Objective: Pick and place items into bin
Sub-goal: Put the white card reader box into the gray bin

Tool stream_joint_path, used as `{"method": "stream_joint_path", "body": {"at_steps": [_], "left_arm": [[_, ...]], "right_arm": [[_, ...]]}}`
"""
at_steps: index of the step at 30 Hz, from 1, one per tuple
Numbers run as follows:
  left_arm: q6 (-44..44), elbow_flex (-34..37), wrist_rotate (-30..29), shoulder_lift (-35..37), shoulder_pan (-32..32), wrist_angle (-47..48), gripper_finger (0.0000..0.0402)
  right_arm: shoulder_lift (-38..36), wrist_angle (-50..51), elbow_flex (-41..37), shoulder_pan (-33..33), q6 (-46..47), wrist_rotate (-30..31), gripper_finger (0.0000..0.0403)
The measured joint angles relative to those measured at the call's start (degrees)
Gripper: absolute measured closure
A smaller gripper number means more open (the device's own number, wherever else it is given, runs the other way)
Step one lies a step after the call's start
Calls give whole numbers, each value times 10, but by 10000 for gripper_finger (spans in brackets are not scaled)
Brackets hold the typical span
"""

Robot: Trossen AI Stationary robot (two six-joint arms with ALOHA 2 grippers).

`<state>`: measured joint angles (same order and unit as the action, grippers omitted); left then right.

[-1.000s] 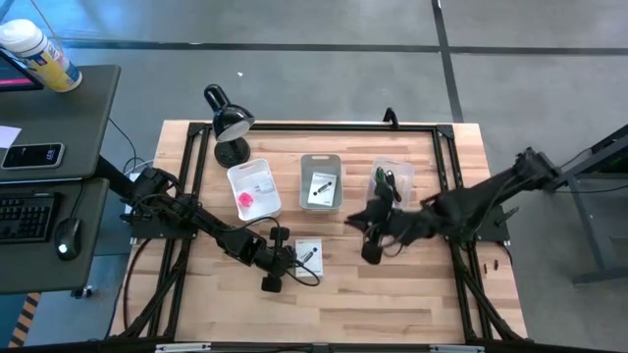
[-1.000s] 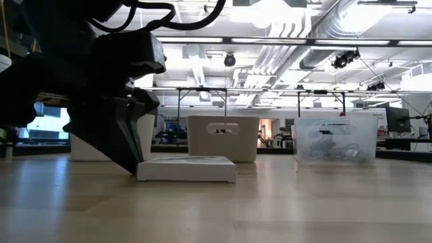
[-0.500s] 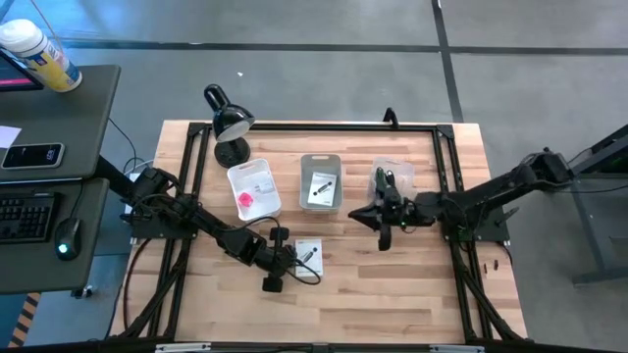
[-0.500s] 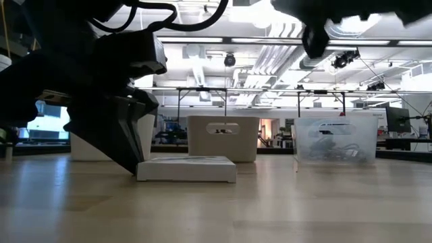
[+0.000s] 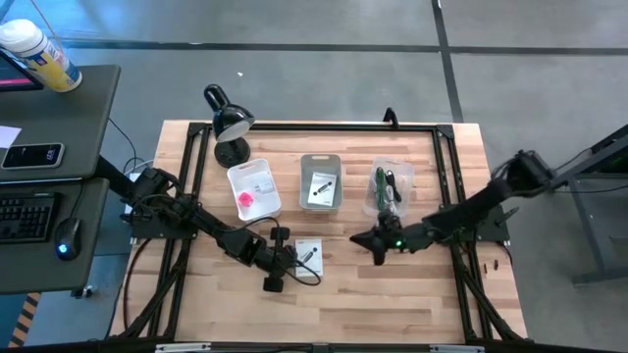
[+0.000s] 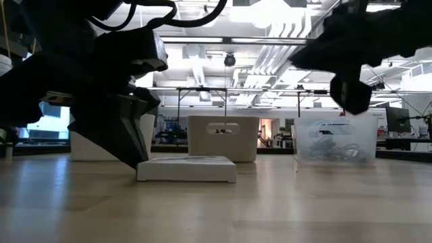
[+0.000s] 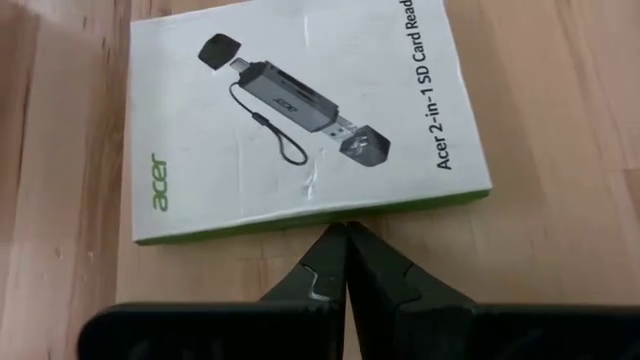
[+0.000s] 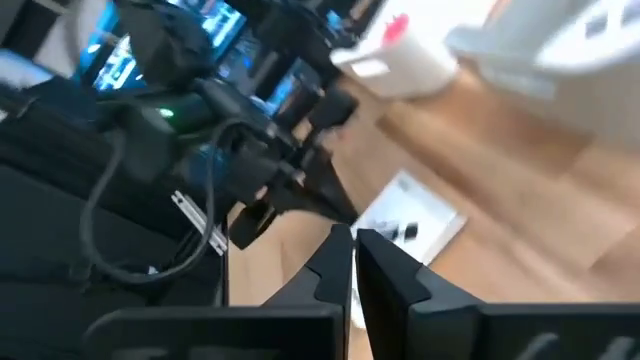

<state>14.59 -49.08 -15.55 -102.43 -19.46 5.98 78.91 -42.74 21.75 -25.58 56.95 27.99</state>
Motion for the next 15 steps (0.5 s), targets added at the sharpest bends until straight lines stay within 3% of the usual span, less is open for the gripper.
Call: {"method": "stream_joint_path", "body": {"at_steps": [7, 11, 15], "left_arm": [[-15, 0, -5, 0, 0, 0, 402], [-45, 0, -5, 1, 0, 3, 402], [-65, 0, -6, 1, 0, 6, 402]], "right_arm": [[121, 4, 65, 18, 184, -66, 378], [168, 11, 113, 27, 213, -107, 355], [192, 92, 156, 35, 243, -141, 321]]}}
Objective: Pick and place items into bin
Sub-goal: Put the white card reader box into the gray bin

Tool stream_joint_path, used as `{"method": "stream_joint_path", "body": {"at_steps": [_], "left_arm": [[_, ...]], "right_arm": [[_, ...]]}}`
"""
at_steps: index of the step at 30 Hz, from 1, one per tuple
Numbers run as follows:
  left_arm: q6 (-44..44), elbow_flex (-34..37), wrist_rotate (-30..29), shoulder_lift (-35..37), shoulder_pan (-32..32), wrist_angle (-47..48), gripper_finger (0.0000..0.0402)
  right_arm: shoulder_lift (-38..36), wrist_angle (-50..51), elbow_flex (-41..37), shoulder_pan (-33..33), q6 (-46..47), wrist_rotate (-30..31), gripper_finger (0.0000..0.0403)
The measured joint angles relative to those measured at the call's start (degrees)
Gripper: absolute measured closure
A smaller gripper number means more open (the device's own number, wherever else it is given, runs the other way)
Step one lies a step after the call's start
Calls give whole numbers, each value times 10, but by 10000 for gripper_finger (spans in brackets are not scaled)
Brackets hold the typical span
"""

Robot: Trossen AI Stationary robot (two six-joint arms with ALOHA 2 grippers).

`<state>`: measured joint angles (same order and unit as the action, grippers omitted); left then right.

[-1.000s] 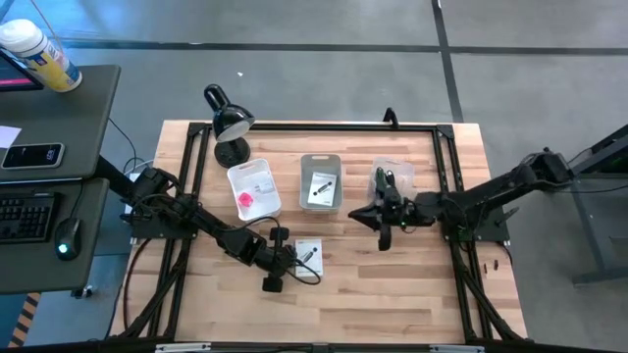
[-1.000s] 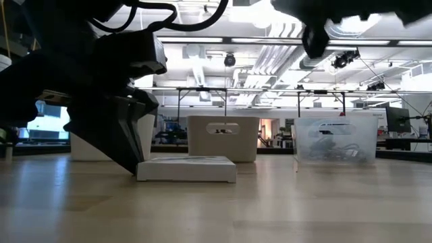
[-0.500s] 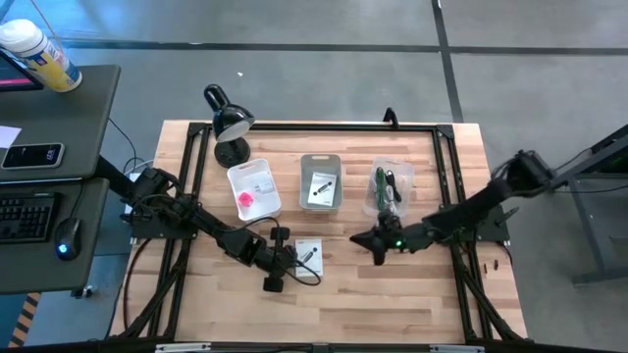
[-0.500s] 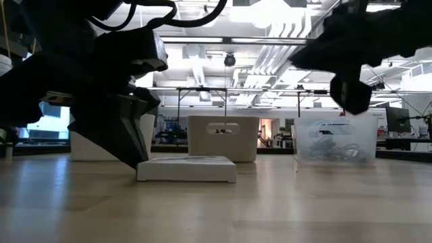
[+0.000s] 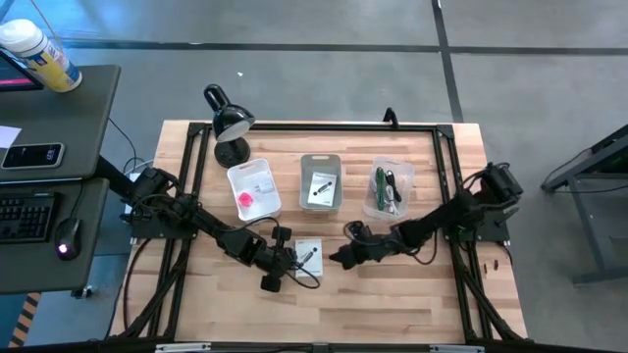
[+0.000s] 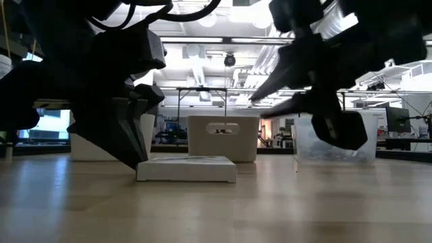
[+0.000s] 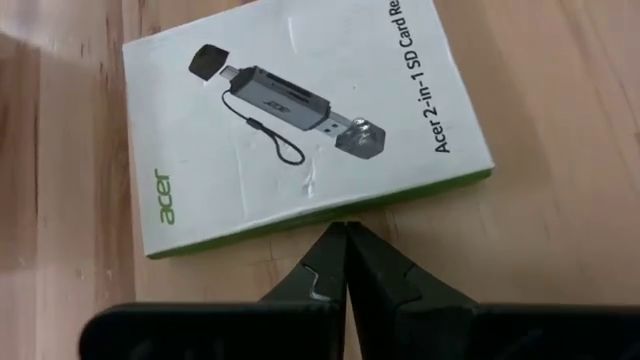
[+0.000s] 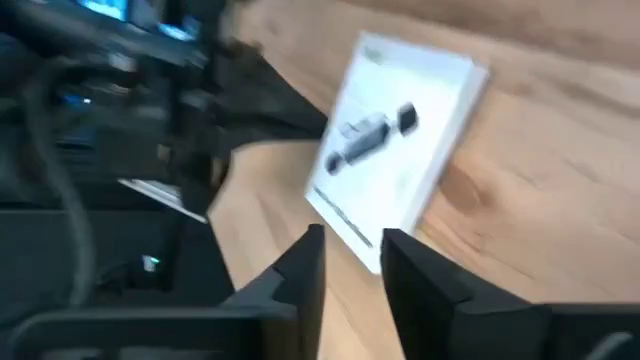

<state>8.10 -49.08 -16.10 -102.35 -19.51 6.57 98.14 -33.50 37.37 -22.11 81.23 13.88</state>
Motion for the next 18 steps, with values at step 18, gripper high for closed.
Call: {"method": "stream_joint_path", "body": {"at_steps": [18], "left_arm": [[-78, 0, 11, 0, 0, -6, 402]], "right_arm": [[2, 129, 48, 11, 58, -25, 219]]}}
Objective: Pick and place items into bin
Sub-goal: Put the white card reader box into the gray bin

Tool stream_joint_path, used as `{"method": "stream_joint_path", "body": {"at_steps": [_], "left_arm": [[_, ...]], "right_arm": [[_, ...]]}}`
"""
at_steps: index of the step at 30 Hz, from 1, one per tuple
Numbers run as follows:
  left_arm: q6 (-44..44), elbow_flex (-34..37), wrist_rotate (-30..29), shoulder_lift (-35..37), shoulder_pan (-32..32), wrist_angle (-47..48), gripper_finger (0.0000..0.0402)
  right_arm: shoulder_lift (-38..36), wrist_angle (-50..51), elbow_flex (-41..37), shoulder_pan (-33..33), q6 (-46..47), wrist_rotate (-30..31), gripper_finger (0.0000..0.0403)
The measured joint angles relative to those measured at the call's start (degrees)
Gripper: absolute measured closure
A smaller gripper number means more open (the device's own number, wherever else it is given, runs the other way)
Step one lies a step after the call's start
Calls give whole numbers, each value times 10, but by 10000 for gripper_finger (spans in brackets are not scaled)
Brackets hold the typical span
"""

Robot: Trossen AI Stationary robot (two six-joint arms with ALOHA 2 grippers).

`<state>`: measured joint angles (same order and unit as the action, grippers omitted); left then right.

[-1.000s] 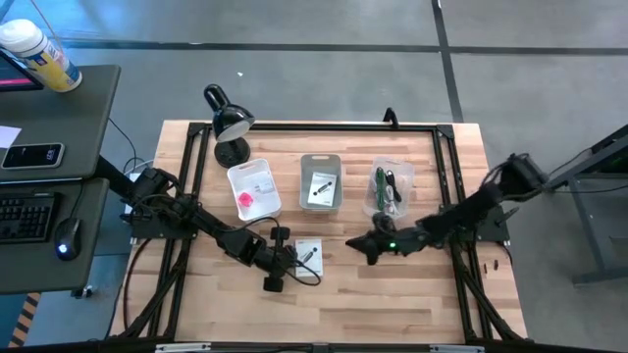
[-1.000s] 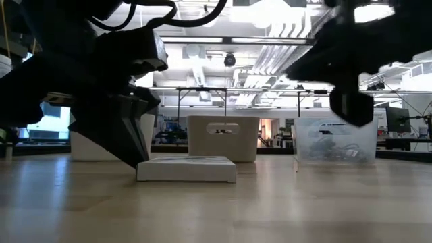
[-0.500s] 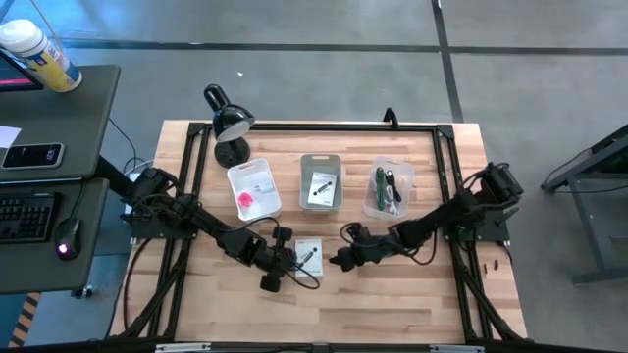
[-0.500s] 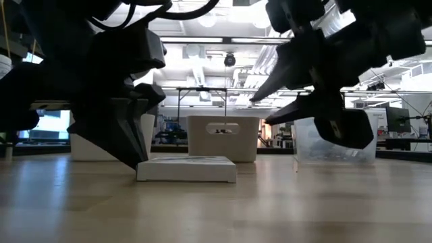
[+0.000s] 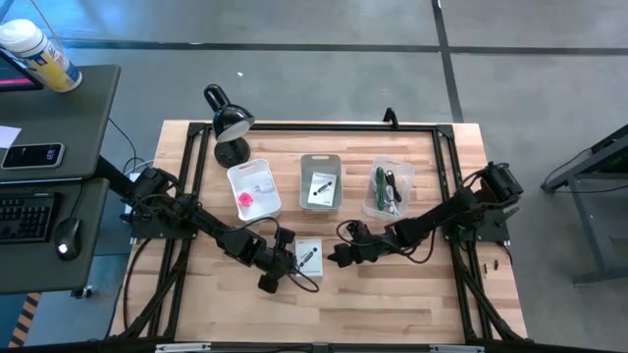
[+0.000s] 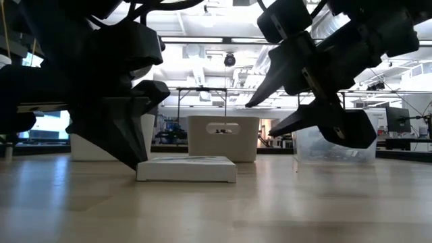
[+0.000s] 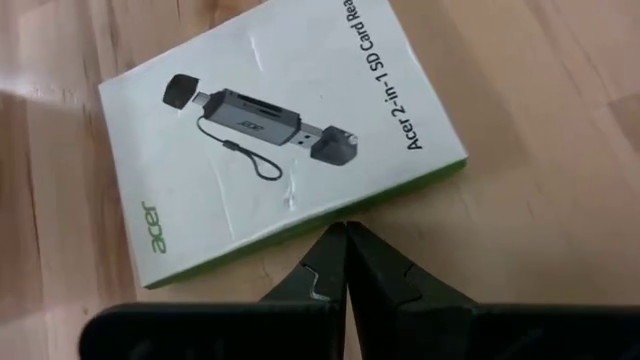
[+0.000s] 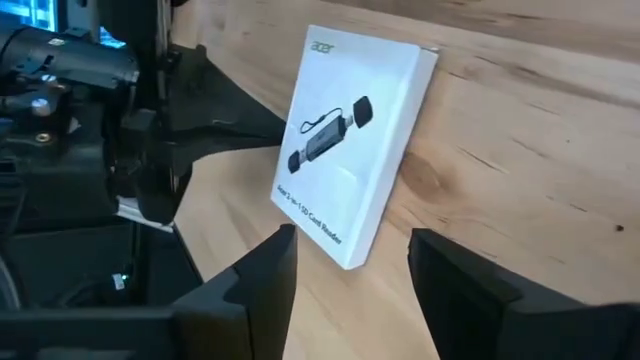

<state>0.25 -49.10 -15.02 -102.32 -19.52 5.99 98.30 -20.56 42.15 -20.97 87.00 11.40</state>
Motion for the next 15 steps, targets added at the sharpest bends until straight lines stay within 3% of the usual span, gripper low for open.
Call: {"method": "stream_joint_path", "body": {"at_steps": [9, 15], "left_arm": [[0, 0, -10, 0, 0, -1, 402], [2, 0, -11, 0, 0, -2, 402]], "right_arm": [[5, -1, 0, 19, 2, -4, 231], [60, -65, 4, 28, 2, -40, 231]]}}
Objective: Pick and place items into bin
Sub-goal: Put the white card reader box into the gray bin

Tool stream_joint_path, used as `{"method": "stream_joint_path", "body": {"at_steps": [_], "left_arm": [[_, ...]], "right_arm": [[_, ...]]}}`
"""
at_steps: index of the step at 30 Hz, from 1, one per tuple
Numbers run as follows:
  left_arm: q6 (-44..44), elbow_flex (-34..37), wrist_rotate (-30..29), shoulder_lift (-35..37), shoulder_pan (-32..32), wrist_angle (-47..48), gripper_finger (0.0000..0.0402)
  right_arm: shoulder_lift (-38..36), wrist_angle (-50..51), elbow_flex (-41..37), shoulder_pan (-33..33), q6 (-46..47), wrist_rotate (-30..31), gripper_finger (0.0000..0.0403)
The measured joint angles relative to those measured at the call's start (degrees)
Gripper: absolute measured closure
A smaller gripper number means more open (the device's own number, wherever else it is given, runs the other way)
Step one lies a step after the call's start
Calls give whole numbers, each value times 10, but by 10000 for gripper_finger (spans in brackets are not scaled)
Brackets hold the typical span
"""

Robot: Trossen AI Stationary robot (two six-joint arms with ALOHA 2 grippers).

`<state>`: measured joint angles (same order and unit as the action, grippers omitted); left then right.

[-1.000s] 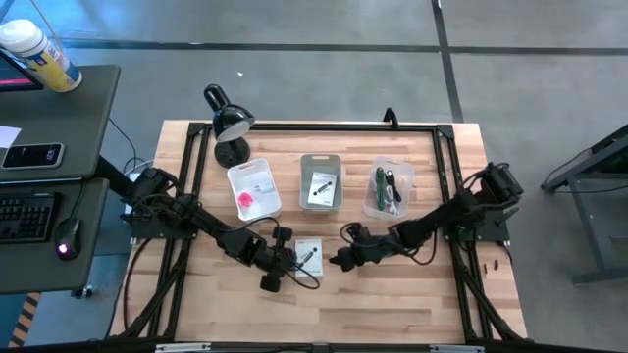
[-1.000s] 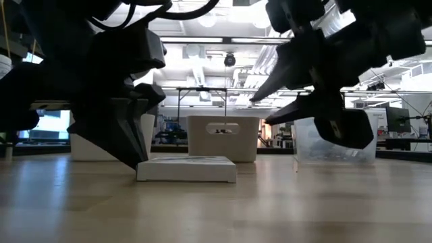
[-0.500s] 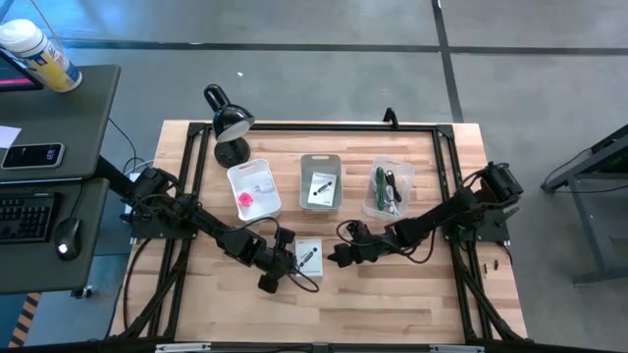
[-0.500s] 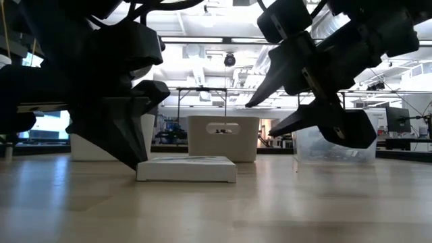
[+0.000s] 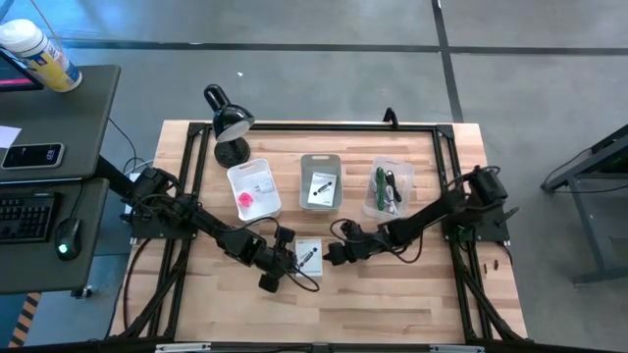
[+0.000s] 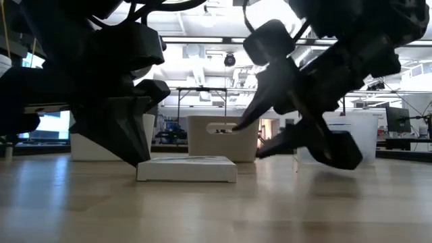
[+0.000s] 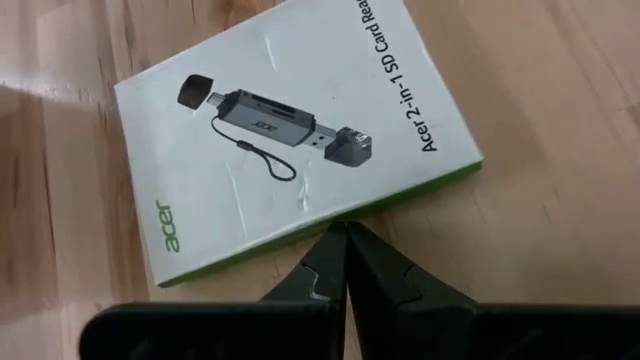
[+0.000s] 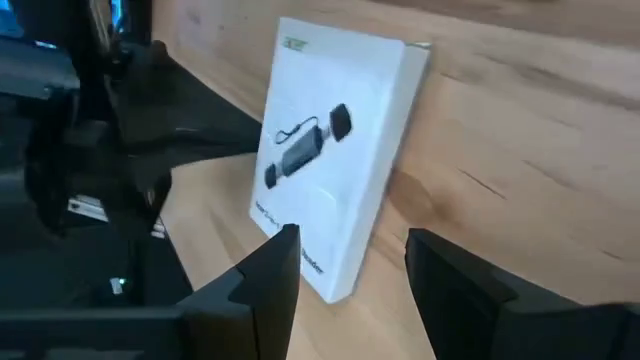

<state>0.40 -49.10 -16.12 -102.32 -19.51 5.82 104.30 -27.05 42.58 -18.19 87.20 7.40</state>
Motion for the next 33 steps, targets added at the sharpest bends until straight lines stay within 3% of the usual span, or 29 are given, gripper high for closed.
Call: {"method": "stream_joint_path", "body": {"at_steps": [13, 33], "left_arm": [[-1, 0, -1, 0, 0, -4, 402], [2, 0, -34, 6, 0, -30, 402]], "right_arm": [[40, -15, 21, 6, 21, -13, 237], [65, 46, 67, 6, 14, -33, 238]]}}
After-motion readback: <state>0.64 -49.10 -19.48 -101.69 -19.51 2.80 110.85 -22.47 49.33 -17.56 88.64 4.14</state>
